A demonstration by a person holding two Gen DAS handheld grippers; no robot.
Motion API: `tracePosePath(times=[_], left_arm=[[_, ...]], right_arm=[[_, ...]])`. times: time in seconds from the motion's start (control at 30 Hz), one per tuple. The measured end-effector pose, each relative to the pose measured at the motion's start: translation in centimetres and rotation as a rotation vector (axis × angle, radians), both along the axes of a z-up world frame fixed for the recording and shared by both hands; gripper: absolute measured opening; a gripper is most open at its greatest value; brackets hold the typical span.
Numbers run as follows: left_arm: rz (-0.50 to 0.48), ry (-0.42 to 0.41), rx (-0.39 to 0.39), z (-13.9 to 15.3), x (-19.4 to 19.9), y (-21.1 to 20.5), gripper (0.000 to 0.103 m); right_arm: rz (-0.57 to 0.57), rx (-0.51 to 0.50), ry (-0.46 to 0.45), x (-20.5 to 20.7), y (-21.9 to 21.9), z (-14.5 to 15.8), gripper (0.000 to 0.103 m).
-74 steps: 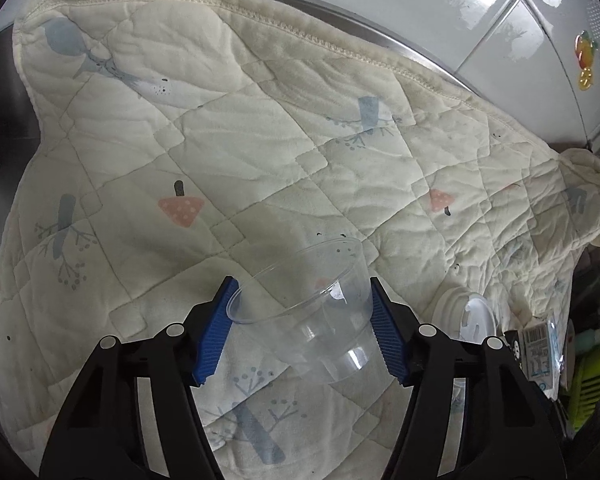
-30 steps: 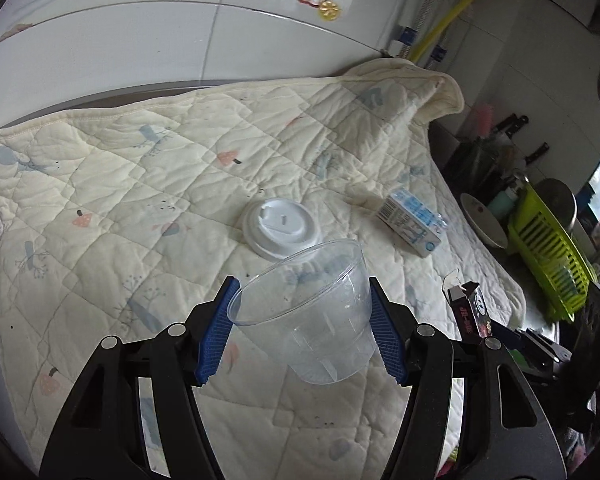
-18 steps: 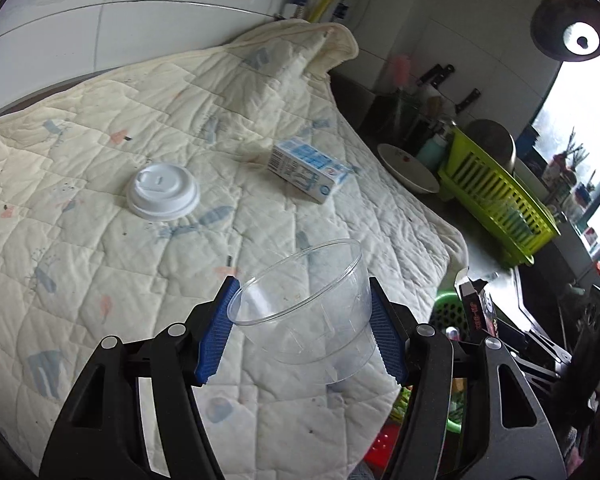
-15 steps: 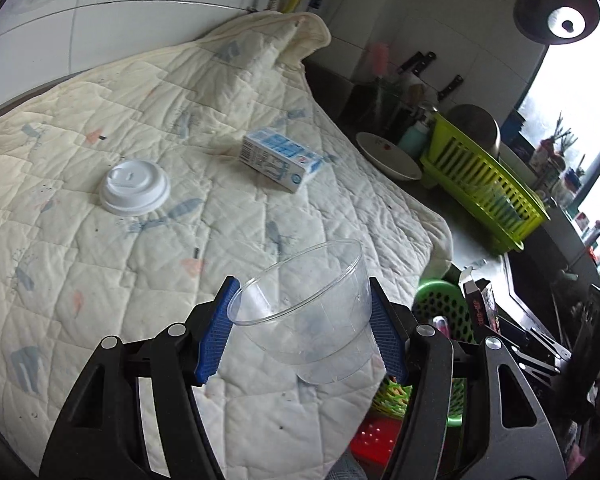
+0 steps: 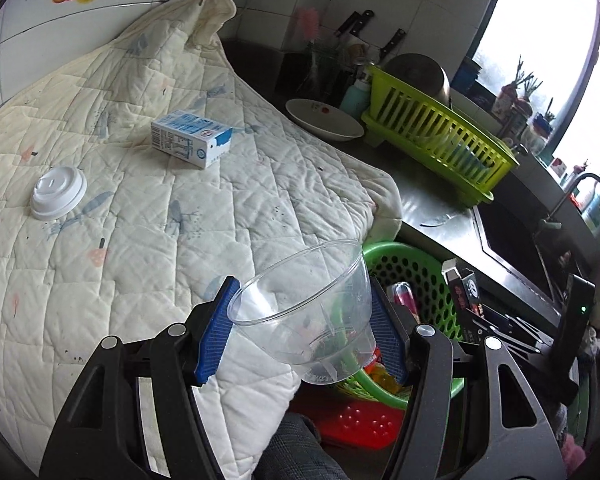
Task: Collect trash
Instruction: 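Release the black glue box into the basket with the right gripper, then lower the clear plastic cup into the basket and open the left gripper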
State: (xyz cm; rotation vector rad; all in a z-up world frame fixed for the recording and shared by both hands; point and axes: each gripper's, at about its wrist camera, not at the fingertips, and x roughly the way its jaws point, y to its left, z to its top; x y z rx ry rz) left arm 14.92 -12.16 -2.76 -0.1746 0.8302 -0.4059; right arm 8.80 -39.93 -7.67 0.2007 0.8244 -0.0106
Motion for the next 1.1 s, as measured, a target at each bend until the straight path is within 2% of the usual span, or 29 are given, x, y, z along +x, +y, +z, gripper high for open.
tracePosePath(times=[0.03,0.13,0.33,0.53,0.77,1.1], left_arm=[[-0.008,0.001,0.004,0.0,-0.1,-0.3,0.062],[-0.023,0.005,0.016,-0.3,0.0,-1.2,0.062],[-0.072,0.012,0.038,-0.7,0.1,-3.5,0.062],[-0.148,0.013,0.075,-1.3,-0.3,-7.0,0.063],[-0.225,0.045,0.128,-3.3,-0.5,-11.1,0.063],[-0.279,0.054,0.167,-4.4,-0.4,-13.7,0.067]], right_arm=[[-0.001,0.011,0.002,-0.1,-0.2,-0.2,0.049],[-0.007,0.028,-0.009,-0.6,-0.6,-0.2,0.061],[-0.013,0.018,-0.034,-1.8,-1.0,0.4,0.061],[-0.031,0.033,-0.066,-3.7,-1.9,1.3,0.067],[-0.061,0.03,-0.09,-5.7,-3.0,1.6,0.071],[-0.094,0.071,-0.09,-6.9,-4.5,1.1,0.071]])
